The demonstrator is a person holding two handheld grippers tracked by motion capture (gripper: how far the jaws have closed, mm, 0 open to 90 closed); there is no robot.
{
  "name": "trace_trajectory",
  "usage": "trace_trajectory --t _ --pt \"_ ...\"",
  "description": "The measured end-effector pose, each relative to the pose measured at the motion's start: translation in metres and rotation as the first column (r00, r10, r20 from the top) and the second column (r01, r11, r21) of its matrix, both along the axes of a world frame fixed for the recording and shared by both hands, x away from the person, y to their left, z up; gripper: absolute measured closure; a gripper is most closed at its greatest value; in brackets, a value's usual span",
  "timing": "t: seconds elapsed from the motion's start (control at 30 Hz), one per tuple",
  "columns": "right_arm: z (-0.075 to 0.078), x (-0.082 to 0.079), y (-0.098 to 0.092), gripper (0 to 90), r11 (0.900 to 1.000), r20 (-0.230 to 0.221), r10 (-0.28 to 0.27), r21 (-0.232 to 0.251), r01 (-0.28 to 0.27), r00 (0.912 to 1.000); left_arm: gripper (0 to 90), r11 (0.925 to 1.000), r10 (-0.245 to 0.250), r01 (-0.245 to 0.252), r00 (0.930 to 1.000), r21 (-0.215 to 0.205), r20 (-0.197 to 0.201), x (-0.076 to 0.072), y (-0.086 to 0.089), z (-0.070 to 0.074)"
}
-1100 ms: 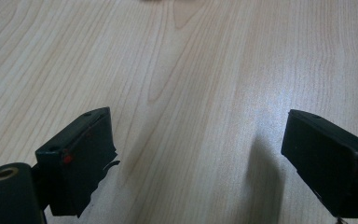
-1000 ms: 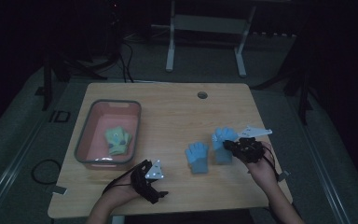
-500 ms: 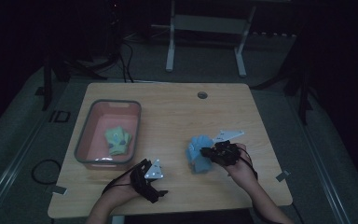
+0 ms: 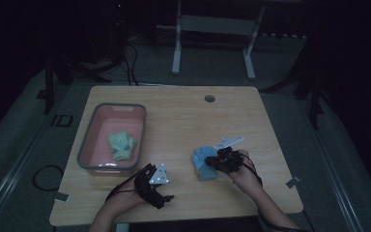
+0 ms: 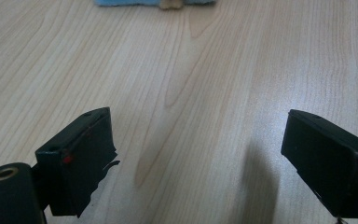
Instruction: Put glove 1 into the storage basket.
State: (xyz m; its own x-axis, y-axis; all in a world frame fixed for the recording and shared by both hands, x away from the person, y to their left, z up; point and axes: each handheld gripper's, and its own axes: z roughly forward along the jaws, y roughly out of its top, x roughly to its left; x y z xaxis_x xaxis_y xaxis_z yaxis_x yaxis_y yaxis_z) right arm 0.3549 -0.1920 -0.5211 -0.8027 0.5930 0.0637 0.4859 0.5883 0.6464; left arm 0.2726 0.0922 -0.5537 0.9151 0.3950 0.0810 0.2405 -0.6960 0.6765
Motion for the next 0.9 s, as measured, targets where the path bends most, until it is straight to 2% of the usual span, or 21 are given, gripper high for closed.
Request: trace_trajectory --t 0.1,0.2,0.4,0.5,0.73,0.83,0.9 --pt "-0.007 0.002 -0.001 83.0 1.0 -0.017 -0.009 -0.002 0.009 0.9998 9.6 1.0 -0.002 0.002 1.0 0.001 -0.008 0.0 -0.001 -0.001" --pt "-0.012 0.003 -0.001 81.5 1.0 -0.025 -0.019 -0.003 0.018 0.9995 9.6 0.9986 -0.009 0.006 0.9984 -0.052 -0.056 0.001 -0.002 0.001" --pt "-0.015 0.002 -0.001 78.3 0.999 -0.028 -0.035 -0.001 0.035 0.999 9.6 0.9995 0.005 -0.005 0.9996 -0.032 -0.027 -0.001 -0.01 0.002" --pt "-0.01 -0.001 -0.001 72.3 0.999 -0.013 -0.038 0.001 0.038 0.9992 9.7 0.9999 0.003 -0.004 0.9999 -0.011 -0.015 -0.002 -0.016 0.003" --pt "0.009 0.0 -0.009 66.2 0.999 0.035 -0.048 0.014 0.047 0.9983 12.1 0.9992 0.014 -0.013 0.9994 -0.037 0.033 -0.002 -0.038 0.014" --pt "0.017 0.005 -0.015 62.4 0.998 0.057 -0.063 0.025 0.062 0.9964 12.1 0.9976 -0.05 0.052 0.9979 -0.045 0.041 -0.002 -0.049 0.018" --pt "0.021 0.008 -0.018 61.1 0.997 0.06 -0.075 0.034 0.073 0.9954 12.1 0.996 -0.076 0.078 0.9961 -0.044 0.046 0.0 -0.058 0.02"
